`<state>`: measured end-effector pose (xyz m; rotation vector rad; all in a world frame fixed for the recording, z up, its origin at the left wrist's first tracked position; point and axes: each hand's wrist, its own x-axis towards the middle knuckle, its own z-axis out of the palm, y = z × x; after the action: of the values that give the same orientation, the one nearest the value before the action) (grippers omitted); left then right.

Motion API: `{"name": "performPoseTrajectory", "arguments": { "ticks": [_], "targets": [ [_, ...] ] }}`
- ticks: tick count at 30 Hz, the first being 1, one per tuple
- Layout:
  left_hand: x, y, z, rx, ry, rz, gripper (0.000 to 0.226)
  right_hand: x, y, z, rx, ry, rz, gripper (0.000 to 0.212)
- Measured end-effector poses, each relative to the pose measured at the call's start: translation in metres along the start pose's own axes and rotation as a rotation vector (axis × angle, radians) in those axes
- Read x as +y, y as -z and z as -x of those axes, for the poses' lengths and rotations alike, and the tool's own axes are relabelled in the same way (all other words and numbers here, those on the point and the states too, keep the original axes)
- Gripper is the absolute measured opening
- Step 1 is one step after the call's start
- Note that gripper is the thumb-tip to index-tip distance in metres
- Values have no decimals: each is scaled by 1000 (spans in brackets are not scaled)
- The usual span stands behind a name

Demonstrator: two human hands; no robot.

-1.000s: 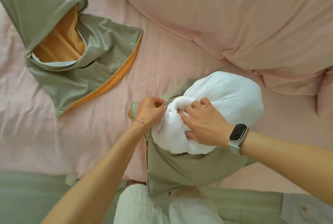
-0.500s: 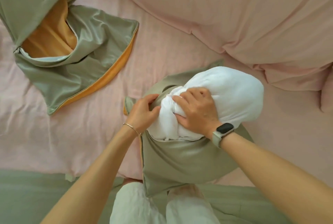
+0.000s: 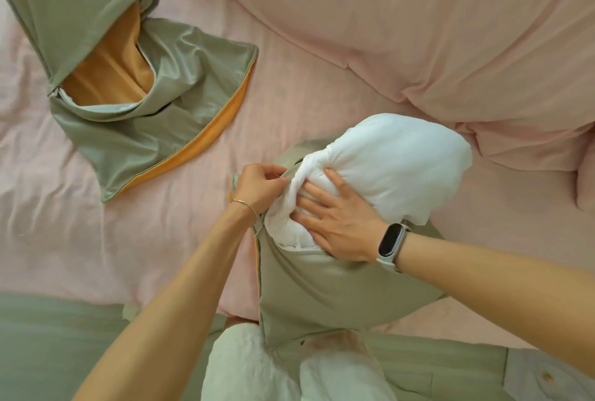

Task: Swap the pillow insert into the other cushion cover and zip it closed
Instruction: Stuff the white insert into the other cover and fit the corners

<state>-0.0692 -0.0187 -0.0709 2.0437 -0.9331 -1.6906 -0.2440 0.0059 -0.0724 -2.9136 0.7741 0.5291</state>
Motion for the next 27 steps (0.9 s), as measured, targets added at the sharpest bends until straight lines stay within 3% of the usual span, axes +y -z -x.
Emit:
{"name": "performPoseTrajectory", "arguments": {
  "ticks": [3, 6, 9, 12, 15, 17, 19, 20, 22, 24, 27],
  "targets": [
    [-4, -1, -9, 6, -7, -19, 17, -6, -11, -26, -129, -1, 40, 52],
    [-1, -5, -13, 41, -34, -52, 19, 0, -18, -40, -92, 0, 6, 55],
    [2, -7, -9, 95, -90, -161, 22, 6, -17, -34, 105, -6, -100, 43],
    [0, -8, 3, 142, -150, -192, 22, 9, 10, -13, 448, -76, -247, 29],
    [-2, -12, 19, 197, -169, -201, 19, 39, 45, 14, 681, -379, -309, 29],
    [1, -12, 31, 197, -202, -278, 17, 75, 62, 29, 609, -779, -258, 37],
    [7, -8, 44, 125, -263, -361, 17, 101, 73, 42, 287, -1086, -529, 54],
    [10, -5, 49, 71, -284, -441, 19, 103, 71, 48, 147, -1111, -675, 63],
    [20, 5, 56, -21, -287, -750, 30, 81, 60, 57, -1, -1025, -743, 64],
    [36, 14, 52, -17, -295, -953, 35, 39, 51, 69, 80, -983, -694, 57],
    [63, 5, 46, 31, -429, -697, 23, -13, 38, 91, 389, -977, -602, 40]
  ]
}}
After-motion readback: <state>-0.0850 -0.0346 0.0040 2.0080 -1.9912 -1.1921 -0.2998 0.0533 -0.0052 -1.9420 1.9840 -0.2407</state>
